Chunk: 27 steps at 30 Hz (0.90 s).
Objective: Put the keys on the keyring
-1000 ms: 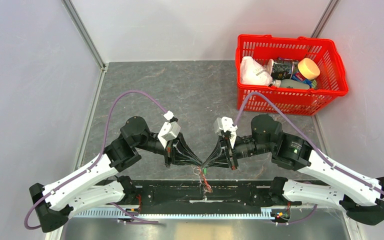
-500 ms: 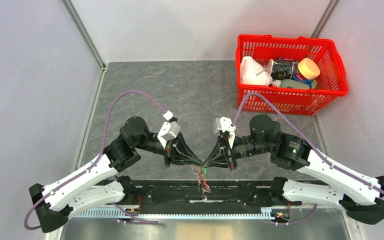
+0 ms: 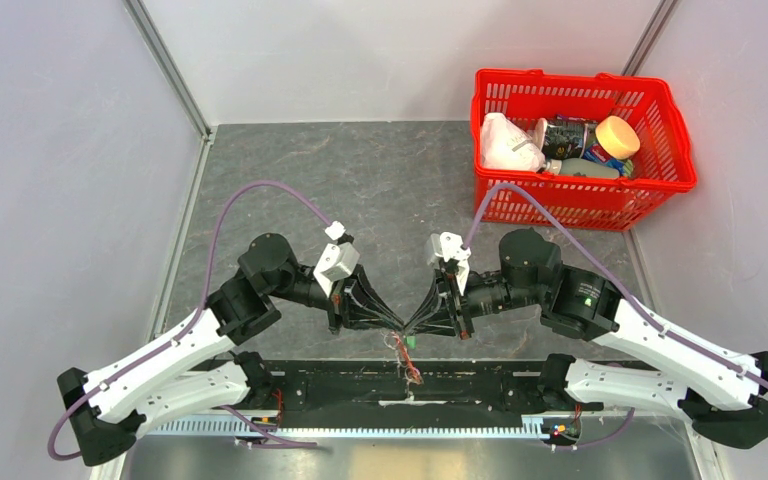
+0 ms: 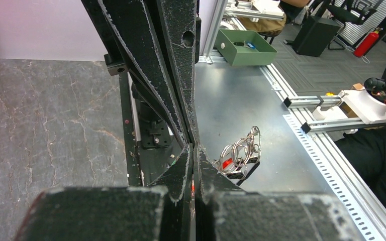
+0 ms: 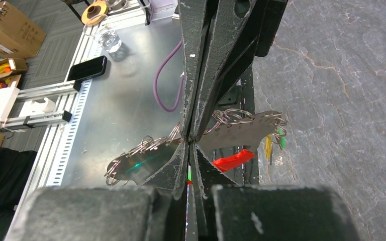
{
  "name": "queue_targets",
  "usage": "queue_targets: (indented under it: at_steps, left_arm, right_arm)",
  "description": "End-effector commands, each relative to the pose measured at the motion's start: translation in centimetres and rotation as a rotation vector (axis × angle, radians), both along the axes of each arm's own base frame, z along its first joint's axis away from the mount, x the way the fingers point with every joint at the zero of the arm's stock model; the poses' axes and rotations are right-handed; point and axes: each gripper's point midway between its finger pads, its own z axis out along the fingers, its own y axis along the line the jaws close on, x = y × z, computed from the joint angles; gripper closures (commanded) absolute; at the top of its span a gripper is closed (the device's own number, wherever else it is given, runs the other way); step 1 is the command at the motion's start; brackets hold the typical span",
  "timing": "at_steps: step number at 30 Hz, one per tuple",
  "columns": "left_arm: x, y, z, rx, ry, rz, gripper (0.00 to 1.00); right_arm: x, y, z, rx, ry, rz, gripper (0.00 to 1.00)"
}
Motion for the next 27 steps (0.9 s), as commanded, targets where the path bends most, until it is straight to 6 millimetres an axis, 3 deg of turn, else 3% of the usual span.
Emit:
queue_targets:
  at_steps: [1,18,21,24,27]
  left_arm:
    - [0.75,-0.12,3.27,-0.110,-0.093,0.051,0.98]
    - [1.51,-0.05,2.76,-0.090,-0.093,0.106,0.98]
    - [1.54,-0.01,2.75,-0.089,-0.094,0.109,0.98]
    - [1.54,0.03,2.78,-0.090,-0.095,0.111,0.98]
    - [1.50,0.08,2.80,-0.090,-0.095,0.111,0.98]
  right_arm:
    - [0.87,1.44,1.40,0.069,-0.018,-0.026,0.91]
    - [1.35,2.22,1.81,0.108,0.003,-0.050,0.87]
    - [1.43,2.28,1.81,0.110,0.003,-0.054,0.90]
    - [1.51,2.26,1.96,0.115,0.001,-0.062,1.00]
    - [1.69,2.07,2.23,0.125,-0.008,-0.079,1.00]
